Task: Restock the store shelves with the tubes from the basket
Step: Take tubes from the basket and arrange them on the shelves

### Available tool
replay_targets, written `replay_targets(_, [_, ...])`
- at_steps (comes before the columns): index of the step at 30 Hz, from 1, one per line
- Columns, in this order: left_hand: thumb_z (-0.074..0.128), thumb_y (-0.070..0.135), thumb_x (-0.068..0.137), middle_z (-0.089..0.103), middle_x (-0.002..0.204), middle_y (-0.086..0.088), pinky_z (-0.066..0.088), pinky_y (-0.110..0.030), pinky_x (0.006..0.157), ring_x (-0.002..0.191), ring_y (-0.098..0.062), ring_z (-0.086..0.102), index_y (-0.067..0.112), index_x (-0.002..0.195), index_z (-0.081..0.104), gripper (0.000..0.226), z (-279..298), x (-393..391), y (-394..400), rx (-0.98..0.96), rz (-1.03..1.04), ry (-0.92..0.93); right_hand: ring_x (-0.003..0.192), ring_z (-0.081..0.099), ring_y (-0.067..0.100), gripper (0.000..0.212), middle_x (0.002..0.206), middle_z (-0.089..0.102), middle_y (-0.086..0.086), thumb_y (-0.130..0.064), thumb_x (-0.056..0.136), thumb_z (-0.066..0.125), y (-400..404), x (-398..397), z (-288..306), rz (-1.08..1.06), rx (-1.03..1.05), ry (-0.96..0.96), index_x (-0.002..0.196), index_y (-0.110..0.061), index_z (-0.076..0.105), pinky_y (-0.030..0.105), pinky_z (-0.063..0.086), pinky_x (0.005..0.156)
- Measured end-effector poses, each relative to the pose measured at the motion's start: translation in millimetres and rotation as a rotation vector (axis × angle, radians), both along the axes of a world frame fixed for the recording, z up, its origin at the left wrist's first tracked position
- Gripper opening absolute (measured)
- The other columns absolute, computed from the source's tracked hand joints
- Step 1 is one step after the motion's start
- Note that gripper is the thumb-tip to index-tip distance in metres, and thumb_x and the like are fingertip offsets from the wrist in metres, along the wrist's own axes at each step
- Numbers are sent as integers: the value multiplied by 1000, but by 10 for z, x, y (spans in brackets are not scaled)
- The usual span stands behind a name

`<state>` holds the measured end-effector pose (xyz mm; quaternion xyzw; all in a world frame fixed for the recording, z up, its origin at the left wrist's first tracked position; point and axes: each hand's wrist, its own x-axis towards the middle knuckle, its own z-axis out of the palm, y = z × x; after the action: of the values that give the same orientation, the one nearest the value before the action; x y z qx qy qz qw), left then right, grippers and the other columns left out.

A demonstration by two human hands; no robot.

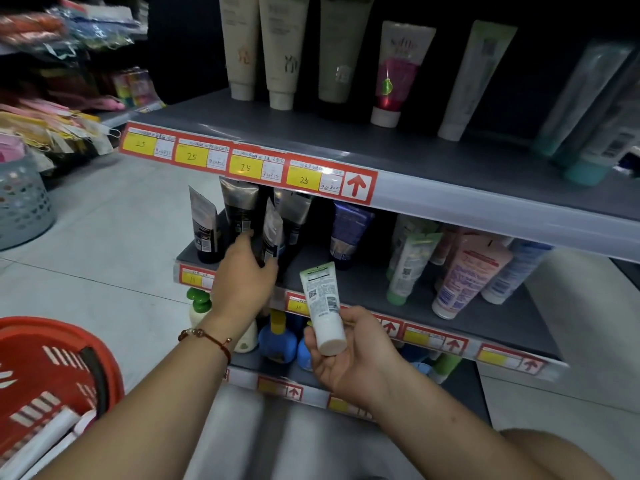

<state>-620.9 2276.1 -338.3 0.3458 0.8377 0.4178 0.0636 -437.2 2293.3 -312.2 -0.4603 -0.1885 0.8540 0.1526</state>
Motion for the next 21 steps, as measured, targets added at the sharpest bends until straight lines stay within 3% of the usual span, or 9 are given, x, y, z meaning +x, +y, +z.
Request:
replay_targets(2, [61, 34, 92, 66, 109, -2, 46, -34, 74, 100, -27, 63, 17, 122, 58, 35, 133, 148, -132, 14, -2, -76, 56, 62, 18, 38, 76, 65, 12, -29, 93, 43, -33, 20, 15, 8, 36, 5, 115, -4, 62, 20, 46, 47])
replay_targets(3, [61, 37, 92, 67, 101, -1, 47, -34, 73, 94, -25, 64, 18, 112, 62, 28, 199, 227, -189, 24, -24, -214, 56, 62, 18, 38, 76, 65, 12, -30, 93, 43, -55, 32, 28, 19, 56, 7, 114, -4, 62, 21, 45, 48])
replay_targets(6, [60, 45, 93, 72, 85, -7, 48, -32, 69, 74, -21, 65, 17, 99, 69, 31, 342, 481, -352, -29, -201, -758, 55, 60, 17, 42, 76, 64, 11, -30, 93, 41, -161, 68, 69, 85, 123, 6, 114, -1, 64, 22, 43, 49])
replay_targets(8, [62, 40, 93, 70, 70, -2, 46, -25, 62, 59, -13, 61, 15, 93, 70, 27, 397, 605, -443, -40, -299, -906, 55, 59, 17, 46, 77, 64, 11, -29, 93, 39, -248, 96, 103, 127, 177, -16, 117, 0, 64, 22, 43, 49])
replay_targets(11, [69, 30, 90, 74, 77, 0, 46, -21, 55, 63, -11, 66, 13, 95, 68, 19, 496, 696, -539, 63, -311, -801, 62, 60, 18, 41, 81, 65, 12, -27, 95, 39, -344, 160, 206, 148, 325, -71, 118, -4, 64, 25, 45, 53])
replay_targets(13, [73, 25, 87, 76, 92, -1, 50, -20, 58, 78, -14, 72, 14, 103, 68, 19, 585, 734, -591, 143, -327, -738, 66, 60, 12, 26, 86, 65, 3, -28, 96, 46, -399, 258, 308, 240, 634, -233, 111, -19, 64, 21, 44, 50])
replay_targets(16, [76, 21, 85, 76, 93, 4, 55, -19, 61, 82, -10, 73, 21, 101, 66, 19, 716, 856, -681, 202, -371, -665, 54, 57, -5, 9, 80, 64, -11, -33, 91, 60, -478, 463, 377, 380, 1119, -411, 98, -38, 59, 16, 41, 52])
replay_targets(19, [78, 27, 82, 75, 94, 6, 60, -33, 78, 87, -9, 72, 26, 100, 66, 22, 795, 971, -760, 188, -407, -512, 62, 62, -4, 17, 83, 69, -9, -30, 86, 68, -566, 606, 444, 360, 1212, -370, 102, -35, 62, 20, 49, 60])
replay_targets(21, [77, 30, 84, 74, 96, 11, 60, -34, 81, 84, -1, 70, 29, 103, 64, 23, 855, 1043, -816, 181, -453, -442, 76, 67, 2, 19, 89, 72, -5, -30, 84, 71, -577, 663, 513, 357, 1233, -393, 101, -30, 63, 26, 55, 71])
